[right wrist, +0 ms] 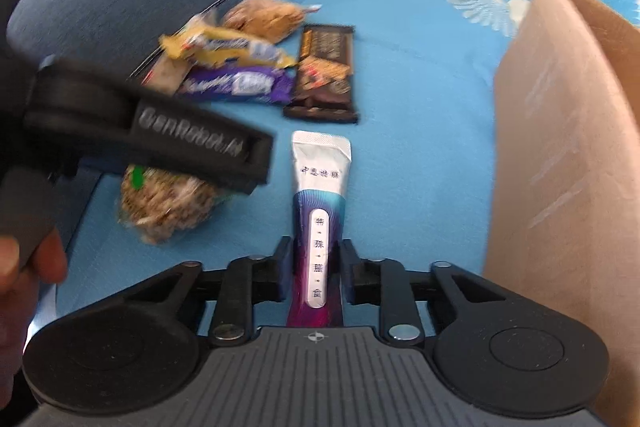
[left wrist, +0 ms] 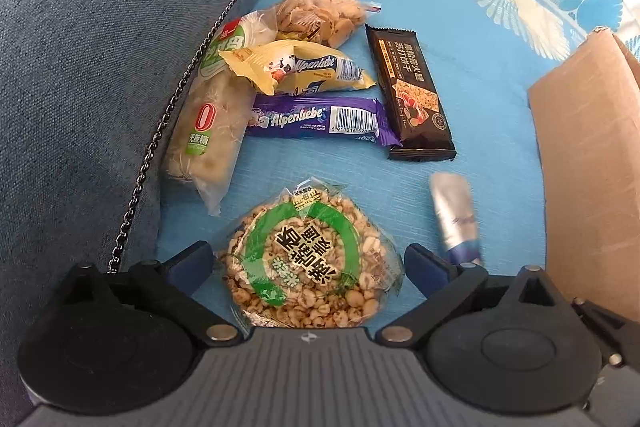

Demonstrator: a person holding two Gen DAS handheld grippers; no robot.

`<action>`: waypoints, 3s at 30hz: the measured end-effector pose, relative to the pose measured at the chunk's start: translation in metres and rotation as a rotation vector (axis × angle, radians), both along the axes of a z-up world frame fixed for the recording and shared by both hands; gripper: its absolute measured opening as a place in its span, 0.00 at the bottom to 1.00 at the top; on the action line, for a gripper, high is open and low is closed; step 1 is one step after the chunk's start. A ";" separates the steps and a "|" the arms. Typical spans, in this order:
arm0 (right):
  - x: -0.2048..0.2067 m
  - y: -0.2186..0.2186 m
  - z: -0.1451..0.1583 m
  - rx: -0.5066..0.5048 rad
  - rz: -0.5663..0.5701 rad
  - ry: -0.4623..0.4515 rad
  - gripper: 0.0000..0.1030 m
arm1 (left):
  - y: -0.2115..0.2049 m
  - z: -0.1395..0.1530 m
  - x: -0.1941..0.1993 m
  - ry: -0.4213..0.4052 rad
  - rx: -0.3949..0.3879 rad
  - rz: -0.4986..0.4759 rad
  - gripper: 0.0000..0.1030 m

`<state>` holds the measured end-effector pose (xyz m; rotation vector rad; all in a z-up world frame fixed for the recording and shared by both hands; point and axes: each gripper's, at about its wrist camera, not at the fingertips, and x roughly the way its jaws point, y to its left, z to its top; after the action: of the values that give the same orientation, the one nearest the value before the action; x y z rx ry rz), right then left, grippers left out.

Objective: Organize snacks
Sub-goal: 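Lift the stick pack with the right tool while the left tool lowers onto the peanut-cluster bag, then carry the peanut-cluster bag in the left tool while the right tool carries the stick pack over the box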

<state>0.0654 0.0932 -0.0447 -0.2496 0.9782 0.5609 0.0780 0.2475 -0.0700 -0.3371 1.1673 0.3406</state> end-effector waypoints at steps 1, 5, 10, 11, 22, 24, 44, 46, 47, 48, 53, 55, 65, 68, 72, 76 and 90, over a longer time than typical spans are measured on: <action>0.001 -0.002 0.001 0.004 -0.012 -0.005 0.23 | 0.000 -0.001 0.000 0.001 0.001 0.001 0.99; 0.002 -0.005 0.001 -0.004 -0.018 0.005 0.23 | 0.001 0.000 -0.001 0.000 0.000 0.004 0.99; 0.001 -0.002 -0.003 -0.030 -0.001 0.022 0.28 | 0.000 0.001 -0.003 -0.002 0.010 -0.007 0.97; 0.001 -0.002 -0.004 -0.032 -0.002 0.022 0.28 | -0.001 0.002 -0.003 -0.003 0.014 -0.010 0.97; -0.002 -0.006 0.000 0.001 -0.019 -0.012 0.23 | -0.007 0.011 -0.003 -0.057 0.063 -0.030 0.86; -0.002 -0.008 0.004 0.019 -0.022 -0.027 0.22 | -0.006 0.012 -0.003 -0.066 0.048 -0.024 0.86; -0.006 -0.019 0.034 0.104 -0.051 -0.119 0.22 | -0.012 0.038 -0.010 -0.165 0.018 -0.013 0.85; -0.009 -0.022 0.040 0.122 -0.057 -0.134 0.22 | -0.011 0.044 -0.013 -0.180 0.021 -0.005 0.85; -0.010 -0.025 0.043 0.132 -0.060 -0.144 0.22 | -0.011 0.047 -0.015 -0.189 0.022 0.000 0.85; -0.012 -0.026 0.046 0.142 -0.063 -0.152 0.22 | -0.011 0.051 -0.017 -0.201 0.022 0.005 0.85; -0.014 -0.036 0.055 0.191 -0.067 -0.184 0.22 | -0.010 0.066 -0.025 -0.250 0.046 0.015 0.85; -0.014 -0.039 0.057 0.201 -0.060 -0.195 0.22 | -0.008 0.071 -0.026 -0.262 0.051 0.023 0.85; -0.018 -0.068 0.088 0.336 -0.058 -0.328 0.22 | -0.019 0.097 -0.031 -0.380 0.110 0.041 0.85; -0.019 -0.079 0.098 0.365 -0.053 -0.383 0.22 | -0.031 0.106 -0.032 -0.435 0.133 0.022 0.85; -0.016 -0.094 0.105 0.366 -0.062 -0.424 0.22 | -0.051 0.116 -0.030 -0.508 0.154 -0.019 0.85; -0.014 -0.117 0.112 0.373 -0.092 -0.443 0.22 | -0.069 0.122 -0.027 -0.567 0.163 -0.058 0.85; 0.006 -0.187 0.113 0.364 -0.249 -0.472 0.22 | -0.137 0.134 -0.012 -0.706 0.150 -0.188 0.85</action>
<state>0.0713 -0.0942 0.0684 0.0669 0.4292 0.4147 0.0657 0.1100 0.0635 -0.1863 0.4701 0.1206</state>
